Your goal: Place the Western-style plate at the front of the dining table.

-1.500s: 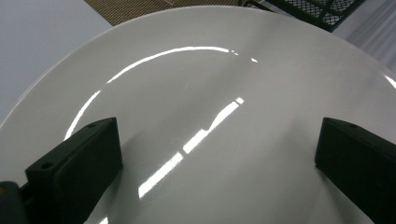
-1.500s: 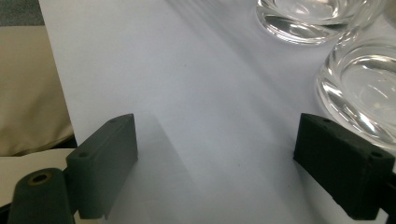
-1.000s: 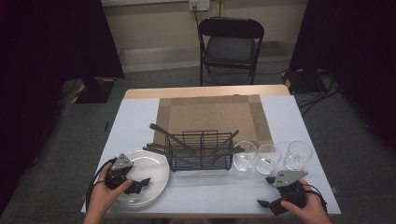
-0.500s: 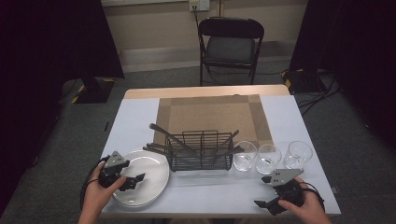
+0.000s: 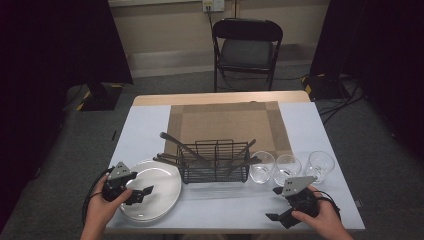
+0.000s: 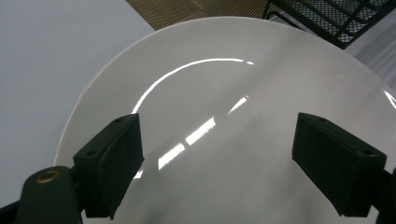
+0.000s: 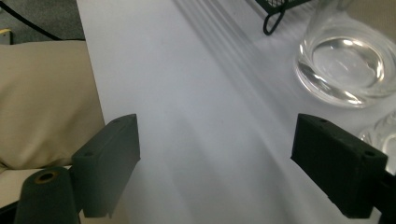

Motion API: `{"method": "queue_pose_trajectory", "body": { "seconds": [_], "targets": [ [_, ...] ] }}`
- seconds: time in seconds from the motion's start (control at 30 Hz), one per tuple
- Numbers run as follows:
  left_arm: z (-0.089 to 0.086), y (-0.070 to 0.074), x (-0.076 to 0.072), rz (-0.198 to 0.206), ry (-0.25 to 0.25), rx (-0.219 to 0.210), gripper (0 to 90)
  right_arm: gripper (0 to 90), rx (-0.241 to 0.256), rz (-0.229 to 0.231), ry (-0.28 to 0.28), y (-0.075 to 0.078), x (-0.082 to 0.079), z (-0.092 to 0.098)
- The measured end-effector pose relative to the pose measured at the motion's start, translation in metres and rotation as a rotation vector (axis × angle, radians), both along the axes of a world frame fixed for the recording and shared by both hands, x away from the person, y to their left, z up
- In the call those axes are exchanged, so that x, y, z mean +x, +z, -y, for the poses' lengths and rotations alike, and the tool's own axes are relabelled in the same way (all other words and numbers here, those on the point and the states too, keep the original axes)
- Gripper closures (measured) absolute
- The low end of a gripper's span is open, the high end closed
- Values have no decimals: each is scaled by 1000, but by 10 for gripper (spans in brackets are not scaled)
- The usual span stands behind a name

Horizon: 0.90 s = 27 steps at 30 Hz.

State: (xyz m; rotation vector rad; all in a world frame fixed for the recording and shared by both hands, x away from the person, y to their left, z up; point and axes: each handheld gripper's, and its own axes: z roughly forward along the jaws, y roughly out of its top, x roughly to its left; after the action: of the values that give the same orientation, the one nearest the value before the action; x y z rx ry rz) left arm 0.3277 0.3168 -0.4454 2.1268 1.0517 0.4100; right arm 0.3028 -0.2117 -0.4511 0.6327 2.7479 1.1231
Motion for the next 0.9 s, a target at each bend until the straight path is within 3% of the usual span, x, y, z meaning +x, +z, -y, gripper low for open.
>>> {"method": "queue_pose_trajectory", "body": {
  "seconds": [0.9],
  "targets": [
    [-15, 2, -2, -20, 21, 0, 160, 147, 12, 8, 77, 8, 12, -45]
  ]
}}
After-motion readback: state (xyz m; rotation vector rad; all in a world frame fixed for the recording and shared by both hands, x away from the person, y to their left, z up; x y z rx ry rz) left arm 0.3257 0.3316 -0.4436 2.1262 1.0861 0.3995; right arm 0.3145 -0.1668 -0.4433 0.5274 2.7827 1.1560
